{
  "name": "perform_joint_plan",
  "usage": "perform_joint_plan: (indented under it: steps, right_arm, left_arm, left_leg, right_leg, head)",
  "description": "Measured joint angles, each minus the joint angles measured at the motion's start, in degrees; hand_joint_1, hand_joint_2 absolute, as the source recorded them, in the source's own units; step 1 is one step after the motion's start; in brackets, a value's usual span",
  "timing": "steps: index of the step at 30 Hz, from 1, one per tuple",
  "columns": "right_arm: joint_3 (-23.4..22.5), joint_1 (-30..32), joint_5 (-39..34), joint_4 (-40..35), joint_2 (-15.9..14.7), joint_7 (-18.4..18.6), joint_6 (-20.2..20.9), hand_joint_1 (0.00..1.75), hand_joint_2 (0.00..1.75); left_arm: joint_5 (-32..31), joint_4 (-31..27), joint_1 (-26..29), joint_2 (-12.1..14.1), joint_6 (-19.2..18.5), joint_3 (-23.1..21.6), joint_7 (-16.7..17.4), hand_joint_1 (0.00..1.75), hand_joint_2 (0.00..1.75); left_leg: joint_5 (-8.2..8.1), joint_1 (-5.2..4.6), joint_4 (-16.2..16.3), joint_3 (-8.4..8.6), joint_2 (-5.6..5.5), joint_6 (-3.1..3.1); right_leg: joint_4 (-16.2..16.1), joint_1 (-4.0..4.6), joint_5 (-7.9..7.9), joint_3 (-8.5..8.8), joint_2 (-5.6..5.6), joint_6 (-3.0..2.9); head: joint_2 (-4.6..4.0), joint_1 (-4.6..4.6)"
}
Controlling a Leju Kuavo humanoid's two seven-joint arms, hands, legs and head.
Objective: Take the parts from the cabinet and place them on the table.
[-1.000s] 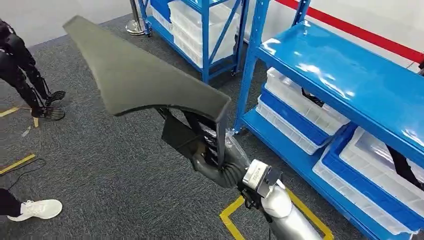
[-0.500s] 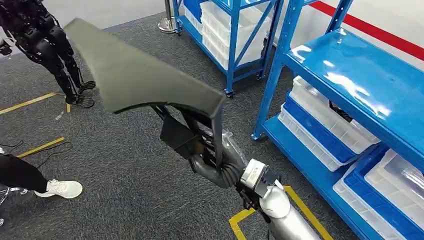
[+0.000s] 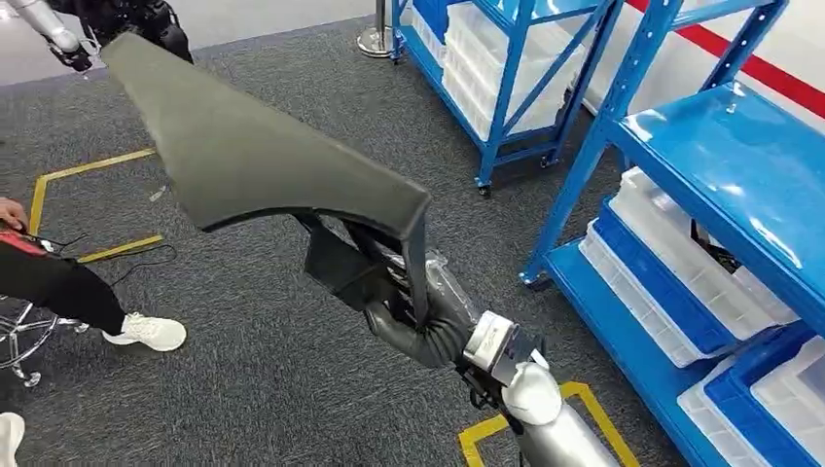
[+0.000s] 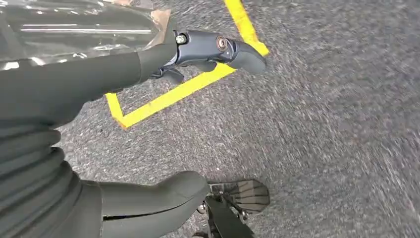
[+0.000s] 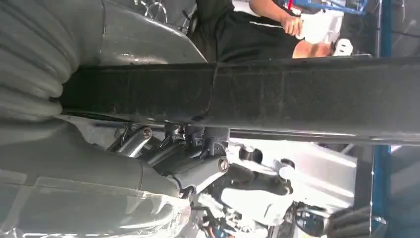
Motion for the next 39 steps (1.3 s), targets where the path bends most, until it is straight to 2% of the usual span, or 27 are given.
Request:
perform_joint_plan:
  steps: [1, 3, 4, 5, 7, 8, 9, 10, 14, 15, 16, 17, 19, 20, 21, 23, 24, 25, 29, 30, 31, 32, 34, 35, 36, 37, 39]
  right_arm:
    - [-0.04, 0.01, 0.00, -0.09, 0.00, -0.04, 0.00, 1.75, 1.75]
    - [-0.39, 0.33, 0.22, -0.11, -0.13, -0.20, 0.00, 1.75, 1.75]
    - [-0.57, 0.62, 0.46, -0.09, -0.22, -0.44, 0.00, 1.75, 1.75]
    - [-0.76, 0.82, 0.74, -0.04, -0.28, -0.68, 0.00, 1.75, 1.75]
    - [-0.92, 0.82, 0.81, 0.00, -0.35, -0.83, 0.00, 1.75, 1.75]
    - [-0.98, 0.77, 0.96, 0.00, -0.33, -0.96, 0.00, 1.75, 1.75]
    - [-0.98, 0.71, 1.03, 0.02, -0.35, -1.07, 0.00, 1.75, 1.75]
    - [-0.96, 0.67, 1.07, 0.04, -0.35, -1.29, -0.04, 1.75, 1.75]
    - [-0.96, -0.51, 1.36, 0.07, -0.57, -1.99, -0.42, 1.75, 1.75]
    - [-0.96, -1.00, 1.40, 0.07, -0.57, -2.10, -0.44, 1.75, 1.75]
    - [-0.96, -1.24, 1.40, 0.07, -0.57, -2.12, -0.44, 1.75, 1.75]
    - [-0.98, -1.36, 1.40, 0.07, -0.59, -2.25, -0.46, 1.75, 1.75]
    - [-1.00, -1.37, 1.40, 0.15, -0.76, -2.29, -0.53, 1.75, 1.75]
    - [-0.98, -1.38, 1.40, 0.22, -0.83, -2.42, -0.59, 1.75, 1.75]
    - [-0.94, -1.45, 1.38, 0.33, -0.87, -2.60, -0.74, 1.75, 1.75]
    - [-0.94, -2.11, 1.18, 0.48, -1.03, -2.84, -1.12, 1.75, 1.75]
    - [-0.96, -2.62, 1.18, 0.48, -1.05, -2.95, -1.33, 1.75, 1.75]
    - [-1.03, -3.04, 1.16, 0.48, -1.05, -3.10, -1.64, 1.75, 1.75]
    - [-1.77, -3.92, 1.75, 0.46, -1.01, -3.13, -2.36, 1.75, 1.75]
    - [-2.12, -3.93, 2.18, 0.31, -1.03, -3.06, -2.58, 1.75, 1.75]
    - [-2.51, -3.91, 2.71, 0.18, -1.01, -3.02, -2.82, 1.75, 1.75]
    - [-2.89, -3.73, 3.13, -0.18, -1.05, -3.02, -3.04, 1.75, 1.75]
    - [-3.93, -2.31, 3.89, -0.78, -1.18, -3.02, -3.37, 1.75, 1.75]
    - [-4.26, -1.51, 3.98, -1.01, -1.20, -3.02, -3.43, 1.75, 1.75]
    - [-4.50, -0.93, 4.11, -1.16, -1.27, -3.02, -3.45, 1.75, 1.75]
    - [-4.72, -0.59, 4.28, -1.36, -1.31, -3.02, -3.50, 1.75, 1.75]
    - [-5.36, 0.04, 4.98, -2.10, -1.29, -3.02, -3.74, 1.75, 1.75]
  left_arm:
    - [-0.02, 0.00, -0.08, 0.04, -0.04, 0.00, 0.00, 0.00, 1.75]
    - [-0.37, 0.00, -0.18, 0.11, -0.24, -0.02, 0.24, 0.00, 1.75]
    - [-0.61, 0.00, -0.17, 0.11, -0.35, -0.04, 0.53, 0.00, 1.75]
    - [-0.79, 0.00, -0.09, 0.11, -0.48, -0.09, 0.89, 0.00, 1.75]
    - [-0.83, 0.00, -0.07, 0.09, -0.55, -0.28, 1.14, 0.00, 1.75]
    - [-0.83, 0.00, -0.09, 0.04, -0.61, -0.37, 1.31, 0.00, 1.75]
    - [-0.76, 0.00, -0.09, 0.04, -0.70, -0.37, 1.47, 0.00, 1.75]
    - [-0.63, 0.00, -0.12, 0.15, -0.77, -0.37, 1.64, 0.00, 1.75]
    - [0.70, 0.02, 0.04, 0.37, -0.33, -0.28, 2.08, 0.00, 1.75]
    - [0.92, 0.02, 0.08, 0.35, -0.31, -0.26, 2.14, 0.00, 1.75]
    - [0.96, 0.02, 0.03, 0.28, -0.28, -0.26, 2.16, 0.00, 1.75]
    - [1.03, 0.02, -0.08, 0.28, -0.18, -0.24, 2.16, 0.00, 1.75]
    - [1.20, 0.02, -0.05, 0.26, -0.13, -0.24, 2.19, 0.00, 1.75]
    - [1.53, 0.02, -0.01, 0.20, -0.11, -0.22, 2.25, 0.00, 1.75]
    - [1.72, 0.02, 0.00, 0.15, 0.07, -0.13, 2.38, 0.00, 1.75]
    - [2.27, 0.02, -0.03, 0.15, 0.22, 0.18, 2.71, 0.00, 1.75]
    - [2.38, 0.02, -0.06, 0.15, 0.24, 0.22, 2.93, 0.00, 1.75]
    - [2.47, -0.02, -0.26, 0.13, 0.24, 0.22, 3.10, 0.00, 1.75]
    - [2.80, 0.00, -0.66, 0.02, 0.37, 0.26, 3.37, 0.00, 1.75]
    - [2.78, -0.04, -0.62, -0.13, 0.35, 0.26, 3.35, 0.00, 1.75]
    - [2.67, -0.09, -0.76, -0.39, 0.35, 0.26, 3.30, 0.00, 1.75]
    - [2.38, -0.20, -0.95, -0.35, 0.31, 0.26, 3.28, 0.00, 1.75]
    - [1.84, -0.42, -1.17, -0.55, 0.15, 0.13, 3.17, 0.00, 1.75]
    - [1.55, -0.42, -1.13, -0.61, 0.15, 0.09, 3.17, 0.00, 1.75]
    - [1.49, -0.42, -1.04, -0.72, 0.11, 0.07, 3.17, 0.00, 1.75]
    - [1.46, -0.42, -1.02, -0.83, 0.11, 0.07, 3.17, 0.00, 1.75]
    - [1.14, -0.48, -1.08, -0.98, 0.09, 0.02, 3.15, 0.00, 1.75]
  left_leg:
    - [0.13, 0.06, -0.03, 0.02, -0.36, 0.40]
    - [0.13, 0.03, -0.02, -0.08, -1.59, 0.52]
    - [0.13, 0.01, 0.00, -0.11, -2.21, 0.52]
    - [0.14, 0.00, 0.01, -0.08, -2.95, 0.51]
    - [0.15, 0.01, 0.11, -0.01, -4.27, 0.47]
    - [0.12, 0.03, 0.20, 0.08, -5.01, 0.40]
    - [0.07, 0.03, 0.35, 0.03, -5.55, 0.21]
    - [-0.10, -0.38, 0.75, -0.15, -6.07, -0.23]
    - [0.39, 0.05, 0.37, -0.85, -7.30, -1.55]
    - [-0.22, 0.20, 1.13, -0.97, -6.10, -1.68]
    - [-2.03, 0.01, 3.54, -2.11, -3.62, -1.89]
    - [-4.47, 0.11, 7.89, -4.19, -2.11, -2.18]
    - [-8.44, 0.26, 17.54, -8.98, -1.02, -2.51]
    - [-8.46, 0.29, 19.16, -9.83, -0.91, -2.53]
    - [-7.24, 0.29, 17.90, -9.26, -0.80, -2.48]
    - [-2.81, 0.28, 8.89, -4.38, -0.19, -2.17]
    - [-1.04, 0.16, 3.51, -1.13, 1.63, -1.86]
    - [-1.46, -0.28, 1.09, 0.06, 3.89, -1.60]
    - [-0.87, -0.78, 0.66, -0.12, 1.11, -0.42]
    - [-0.32, -0.08, 0.09, 0.35, 0.78, 0.11]
    - [-0.16, -0.24, -0.04, 0.39, 0.26, 0.43]
    - [-0.10, -0.23, -0.03, 0.32, -0.22, 0.73]
    - [-0.10, -0.24, -0.01, 0.21, -1.80, 0.78]
    - [-0.09, -0.24, -0.01, 0.22, -2.52, 0.77]
    - [-0.09, -0.24, 0.04, 0.25, -3.23, 0.76]
    - [-0.09, -0.23, 0.07, 0.28, -3.90, 0.74]
    - [-0.16, -0.19, 0.27, 0.41, -5.18, 0.54]
  right_leg:
    - [3.06, -0.05, -1.68, -1.31, 1.63, -0.42]
    - [12.71, -0.22, -5.56, -6.14, 2.64, -0.93]
    - [16.53, -0.24, -6.57, -8.21, 2.79, -0.80]
    - [17.71, -0.23, -6.35, -9.09, 2.92, -0.35]
    - [11.68, -0.30, -3.08, -6.54, 3.07, 0.84]
    - [5.53, -0.45, -0.49, -3.62, 3.59, 1.43]
    - [0.59, -0.86, 1.27, -1.32, 5.33, 1.71]
    - [-0.49, -0.82, 1.57, -1.21, 6.40, 1.17]
    - [-0.77, -0.76, 2.37, -0.95, 4.58, -0.70]
    - [-0.98, -1.09, 2.58, -0.84, 4.05, -1.05]
    - [-1.03, -0.99, 2.50, -0.78, 3.65, -1.70]
    - [-1.01, -0.79, 2.46, -0.79, 3.07, -2.00]
    - [-0.98, -0.42, 2.35, -0.88, 1.71, -2.18]
    - [-0.98, -0.36, 2.34, -0.89, 1.13, -2.18]
    - [-0.98, -0.30, 2.32, -0.88, 0.53, -2.18]
    - [-0.97, -0.28, 2.28, -0.80, -0.45, -2.17]
    - [-0.96, -0.22, 2.15, -0.73, -0.76, -1.98]
    - [-0.83, 0.37, 2.05, -0.76, -1.07, -1.83]
    - [-1.21, 0.39, 1.85, -0.31, -2.93, -0.65]
    - [-0.45, 0.31, 1.38, -0.96, -1.51, -0.30]
    - [1.56, 0.14, 0.13, -1.51, 0.91, -0.49]
    - [5.41, -0.01, -1.72, -3.26, 2.20, -0.90]
    - [15.29, -0.13, -5.45, -8.17, 2.83, -1.26]
    - [17.84, -0.13, -5.89, -9.52, 2.92, -0.90]
    - [17.14, -0.16, -5.21, -9.41, 2.94, -0.42]
    - [13.88, -0.25, -3.60, -7.94, 2.96, 0.20]
    - [2.96, -0.68, 0.83, -2.76, 4.07, 1.36]
  head:
    - [0.00, -0.04]
    - [0.00, 0.09]
    - [0.00, 0.11]
    - [0.00, 0.11]
    - [0.00, 0.13]
    - [0.00, 0.11]
    - [0.00, 0.13]
    - [0.00, 0.06]
    - [0.00, 0.04]
    - [0.00, 0.02]
    - [0.00, -0.18]
    - [0.00, -0.31]
    - [0.00, -0.31]
    - [0.00, -0.31]
    - [0.00, -0.28]
    - [0.00, -0.28]
    - [0.00, -0.31]
    - [0.00, -0.31]
    - [0.00, -0.16]
    - [0.00, -0.07]
    - [0.00, -0.11]
    - [0.00, 0.02]
    - [0.00, 0.07]
    - [0.00, 0.07]
    - [0.00, 0.07]
    - [0.00, 0.07]
    - [0.00, 0.07]
